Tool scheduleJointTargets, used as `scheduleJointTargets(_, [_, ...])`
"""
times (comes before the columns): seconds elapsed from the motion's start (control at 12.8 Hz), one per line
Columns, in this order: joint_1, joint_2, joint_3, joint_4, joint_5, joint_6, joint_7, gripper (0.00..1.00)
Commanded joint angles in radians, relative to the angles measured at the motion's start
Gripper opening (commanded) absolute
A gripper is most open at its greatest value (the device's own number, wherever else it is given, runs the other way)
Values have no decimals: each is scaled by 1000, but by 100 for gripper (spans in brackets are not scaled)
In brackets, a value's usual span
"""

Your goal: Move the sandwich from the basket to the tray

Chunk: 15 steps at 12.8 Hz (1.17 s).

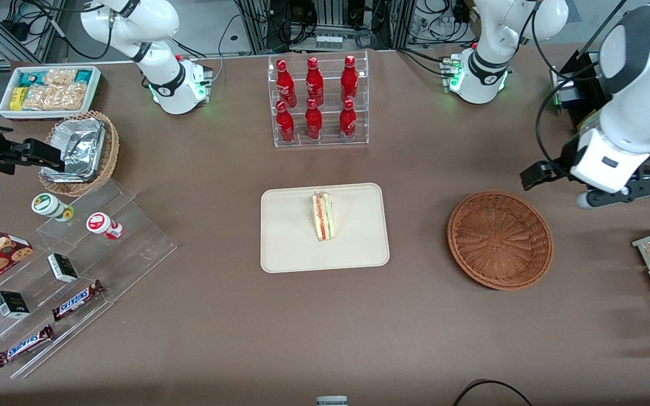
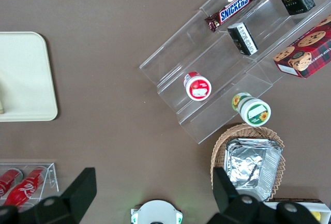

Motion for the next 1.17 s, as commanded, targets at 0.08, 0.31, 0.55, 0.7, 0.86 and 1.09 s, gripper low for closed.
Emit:
scheduleJointTargets(0.08, [-20,-76,16,-13,23,-27,8,100])
scheduleJointTargets(0.31, [-18,-106,13,-9,42,-45,8,100])
scheduleJointTargets(0.55, [-15,-89,1,45,40,-53,-1,100])
scheduleJointTargets(0.7, [-14,-80,0,49,40,-65,-1,100])
scheduleJointTargets(0.86, [7,-52,-4,51,34,-58,-1,100])
scheduleJointTargets(1.09, [304,5,-285,105,20,-62,5,100])
